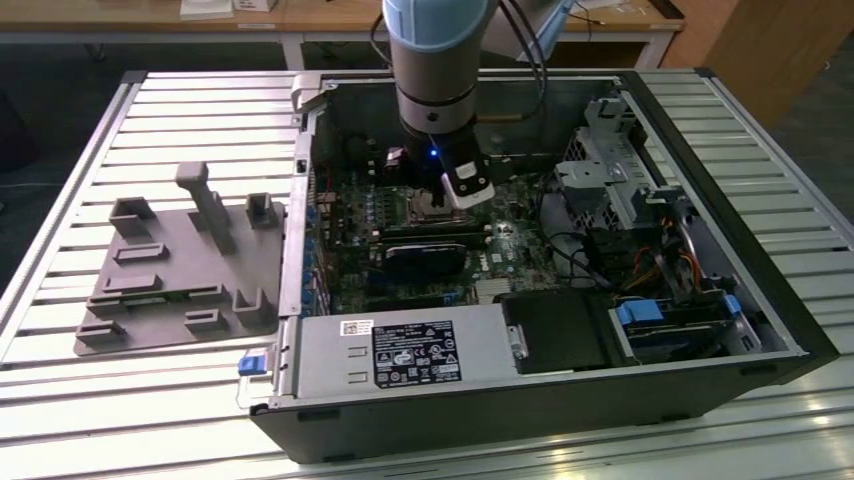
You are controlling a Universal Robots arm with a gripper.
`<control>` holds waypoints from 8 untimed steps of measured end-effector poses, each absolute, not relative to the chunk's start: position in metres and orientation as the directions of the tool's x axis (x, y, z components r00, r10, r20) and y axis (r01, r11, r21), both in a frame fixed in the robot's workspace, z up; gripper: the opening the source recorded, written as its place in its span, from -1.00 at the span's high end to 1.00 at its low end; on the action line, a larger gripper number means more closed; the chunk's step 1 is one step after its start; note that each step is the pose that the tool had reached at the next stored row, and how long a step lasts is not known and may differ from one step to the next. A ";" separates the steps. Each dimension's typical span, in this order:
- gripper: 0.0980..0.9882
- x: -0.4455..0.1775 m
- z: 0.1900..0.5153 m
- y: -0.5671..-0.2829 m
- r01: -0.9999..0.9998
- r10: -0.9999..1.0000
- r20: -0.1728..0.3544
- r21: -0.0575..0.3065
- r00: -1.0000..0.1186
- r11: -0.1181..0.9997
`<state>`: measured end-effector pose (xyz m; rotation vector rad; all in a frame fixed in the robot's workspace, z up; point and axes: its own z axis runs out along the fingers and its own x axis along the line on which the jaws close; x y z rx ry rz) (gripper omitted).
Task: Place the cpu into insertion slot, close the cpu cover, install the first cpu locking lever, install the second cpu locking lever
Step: 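Install the second cpu locking lever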
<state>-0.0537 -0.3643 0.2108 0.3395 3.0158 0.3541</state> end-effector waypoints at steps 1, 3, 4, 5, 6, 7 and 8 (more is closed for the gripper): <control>0.98 -0.054 0.213 -0.364 0.209 0.229 -0.059 0.237 -0.972 0.949; 0.98 -0.054 0.217 -0.364 0.209 0.229 -0.059 0.238 -0.972 0.949; 0.98 -0.054 0.219 -0.364 0.209 0.229 -0.059 0.238 -0.972 0.949; 0.98 -0.054 0.220 -0.364 0.209 0.229 -0.059 0.238 -0.972 0.949; 0.98 -0.054 0.220 -0.364 0.209 0.229 -0.059 0.238 -0.972 0.949; 0.98 -0.054 0.220 -0.364 0.209 0.229 -0.059 0.238 -0.972 0.949; 0.98 -0.054 0.220 -0.364 0.209 0.229 -0.059 0.238 -0.972 0.949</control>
